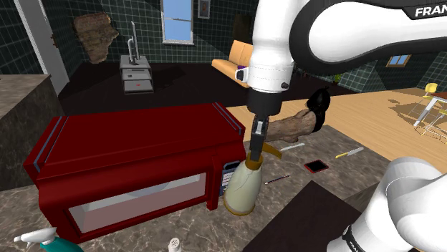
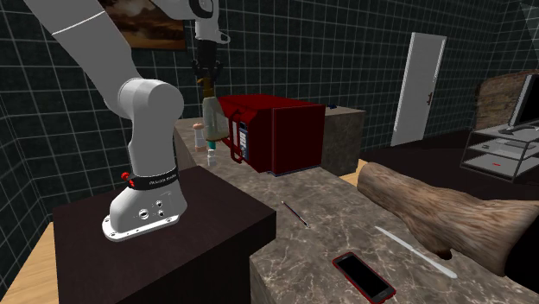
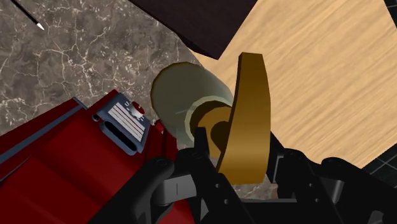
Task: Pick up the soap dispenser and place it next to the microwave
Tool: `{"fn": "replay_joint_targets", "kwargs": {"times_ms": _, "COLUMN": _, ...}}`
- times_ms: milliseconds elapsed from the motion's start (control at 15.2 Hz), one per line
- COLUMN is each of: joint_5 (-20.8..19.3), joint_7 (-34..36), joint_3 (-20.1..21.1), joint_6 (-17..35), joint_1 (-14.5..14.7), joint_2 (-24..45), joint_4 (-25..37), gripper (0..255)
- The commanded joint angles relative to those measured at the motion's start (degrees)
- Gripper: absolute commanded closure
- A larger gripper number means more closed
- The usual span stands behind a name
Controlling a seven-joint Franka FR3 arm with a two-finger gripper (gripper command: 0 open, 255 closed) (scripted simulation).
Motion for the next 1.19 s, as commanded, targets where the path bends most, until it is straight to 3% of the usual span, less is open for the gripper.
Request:
{"fn": "replay_joint_targets", "kwargs": {"times_ms": 0, "joint_5": 0.1, "joint_7": -0.2, "joint_3": 0.1, "joint_6": 1.7, "joint_1": 0.0, "joint_2": 0.1, "joint_4": -1.5, "gripper": 255}}
{"fn": "replay_joint_targets", "kwargs": {"times_ms": 1122, "joint_5": 1.4, "joint_7": -1.0, "joint_3": 2.1, "joint_6": 15.7, "joint_1": 0.4, "joint_2": 3.6, "joint_4": -12.0, "gripper": 255}}
